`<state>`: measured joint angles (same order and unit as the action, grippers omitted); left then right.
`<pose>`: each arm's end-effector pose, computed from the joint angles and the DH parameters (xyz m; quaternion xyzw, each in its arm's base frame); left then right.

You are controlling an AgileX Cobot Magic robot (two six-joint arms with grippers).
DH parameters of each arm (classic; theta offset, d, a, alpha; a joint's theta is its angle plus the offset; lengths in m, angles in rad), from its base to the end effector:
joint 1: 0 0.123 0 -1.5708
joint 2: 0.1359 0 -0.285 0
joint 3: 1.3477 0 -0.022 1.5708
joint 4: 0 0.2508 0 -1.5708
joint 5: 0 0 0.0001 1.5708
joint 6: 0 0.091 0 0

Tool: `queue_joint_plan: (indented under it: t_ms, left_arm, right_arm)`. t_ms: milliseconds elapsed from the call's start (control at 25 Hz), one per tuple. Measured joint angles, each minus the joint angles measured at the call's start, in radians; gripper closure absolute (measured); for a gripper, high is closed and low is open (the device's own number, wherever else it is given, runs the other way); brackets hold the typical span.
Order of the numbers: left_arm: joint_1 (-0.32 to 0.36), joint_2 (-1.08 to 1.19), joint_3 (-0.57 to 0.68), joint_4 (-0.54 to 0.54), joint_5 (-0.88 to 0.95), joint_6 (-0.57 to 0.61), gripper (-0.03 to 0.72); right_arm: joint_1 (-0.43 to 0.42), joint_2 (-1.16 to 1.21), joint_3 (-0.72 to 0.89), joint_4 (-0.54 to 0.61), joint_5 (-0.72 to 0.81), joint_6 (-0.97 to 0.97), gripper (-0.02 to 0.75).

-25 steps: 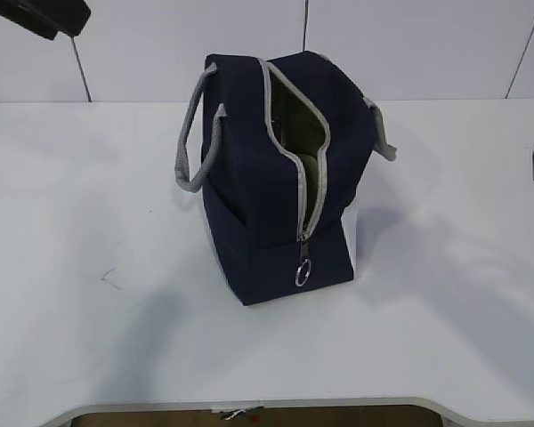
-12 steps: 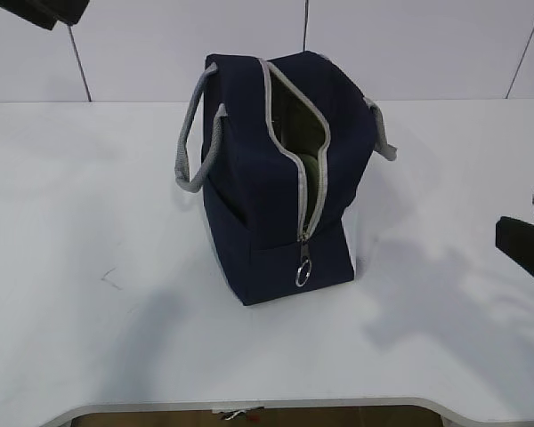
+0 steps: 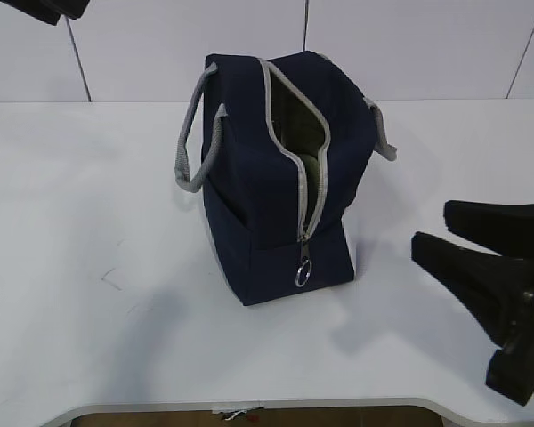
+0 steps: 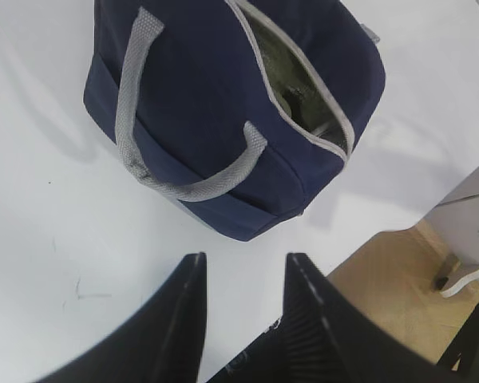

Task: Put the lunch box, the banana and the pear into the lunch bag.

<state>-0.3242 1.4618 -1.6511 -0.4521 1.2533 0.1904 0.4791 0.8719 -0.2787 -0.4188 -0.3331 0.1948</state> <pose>0.2642 -0.1286 0.4304 0.2327 0.9024 -0.2427 0.2696 0.1420 0.0874 0.2437 -0.2982 0.7137 0.1379 0.6186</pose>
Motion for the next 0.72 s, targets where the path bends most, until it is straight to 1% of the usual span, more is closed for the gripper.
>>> queue_joint_plan:
  t_ms: [40,120,240,440,720]
  left_arm:
    - [0.000,0.000,0.000,-0.002,0.000,0.000,0.436]
    - [0.000,-0.004,0.000,-0.004,0.000,0.000,0.436]
    - [0.000,-0.008,0.000,-0.006,0.000,0.000,0.436]
    - [0.000,-0.008,0.000,-0.006,0.000,0.000,0.436]
    - [0.000,-0.010,0.000,-0.008,0.000,0.000,0.436]
  right_arm:
    - [0.000,0.032,0.000,-0.031,-0.029,0.029,0.388]
    - [0.000,0.093,0.000,-0.059,-0.081,0.061,0.388]
    - [0.000,0.192,0.000,-0.067,-0.139,0.075,0.388]
    - [0.000,0.361,0.000,-0.036,-0.191,0.079,0.389]
    - [0.000,0.517,0.000,0.007,-0.327,0.082,0.390]
